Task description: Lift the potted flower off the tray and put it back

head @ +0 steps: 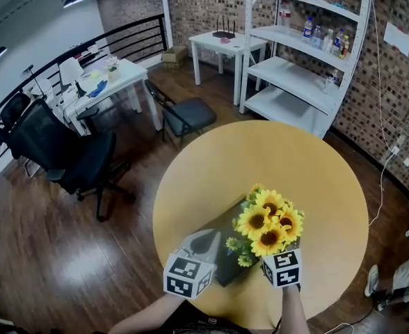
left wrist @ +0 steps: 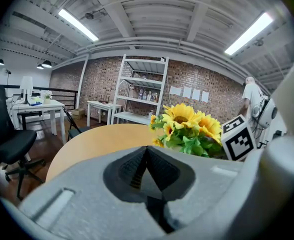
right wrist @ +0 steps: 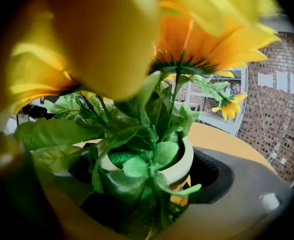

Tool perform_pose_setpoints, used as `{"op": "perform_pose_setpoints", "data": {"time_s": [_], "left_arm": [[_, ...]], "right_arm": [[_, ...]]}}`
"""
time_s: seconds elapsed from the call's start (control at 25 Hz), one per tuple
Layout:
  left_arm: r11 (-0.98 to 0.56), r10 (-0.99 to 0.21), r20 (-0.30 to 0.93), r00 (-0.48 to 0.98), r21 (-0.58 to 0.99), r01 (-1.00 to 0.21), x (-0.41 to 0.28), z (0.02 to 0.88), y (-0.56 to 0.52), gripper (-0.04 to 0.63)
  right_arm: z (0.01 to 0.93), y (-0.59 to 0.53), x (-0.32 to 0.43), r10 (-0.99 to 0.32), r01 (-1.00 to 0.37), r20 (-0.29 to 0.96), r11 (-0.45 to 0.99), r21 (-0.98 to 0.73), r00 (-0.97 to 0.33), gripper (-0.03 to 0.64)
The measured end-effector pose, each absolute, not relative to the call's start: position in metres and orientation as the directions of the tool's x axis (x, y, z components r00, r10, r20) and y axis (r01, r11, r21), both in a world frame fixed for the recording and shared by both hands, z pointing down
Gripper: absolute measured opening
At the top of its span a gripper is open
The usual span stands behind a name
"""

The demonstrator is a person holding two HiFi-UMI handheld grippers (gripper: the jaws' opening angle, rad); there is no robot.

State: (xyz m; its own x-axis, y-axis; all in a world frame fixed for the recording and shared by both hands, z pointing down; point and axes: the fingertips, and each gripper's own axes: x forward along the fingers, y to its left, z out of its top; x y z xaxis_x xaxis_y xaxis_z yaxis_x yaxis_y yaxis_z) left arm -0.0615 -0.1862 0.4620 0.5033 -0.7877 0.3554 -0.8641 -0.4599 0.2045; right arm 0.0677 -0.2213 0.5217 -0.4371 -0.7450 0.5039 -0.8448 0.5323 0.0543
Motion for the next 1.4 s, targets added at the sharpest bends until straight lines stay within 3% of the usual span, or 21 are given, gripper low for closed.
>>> {"op": "perform_pose_setpoints", "data": {"time_s": [0.72,1.4], "left_arm": [[-0.508,-0.75,0.373,0.546,0.204,-0.837,-0.062,0.476,-0.2,0.003],[-0.52,-0.73,0.396,0.557,0.207,-0.829,-0.05,0.488,-0.205,0.003]], "right_arm": [[0.603,-0.252,0.047,-0.651,-0.822,0.634,0.567,0.043,-0.416,0.512],[0.634,-0.257,0.039,-0.596,-0.802,0.681,0.597,0.022,-0.425,0.512]]}}
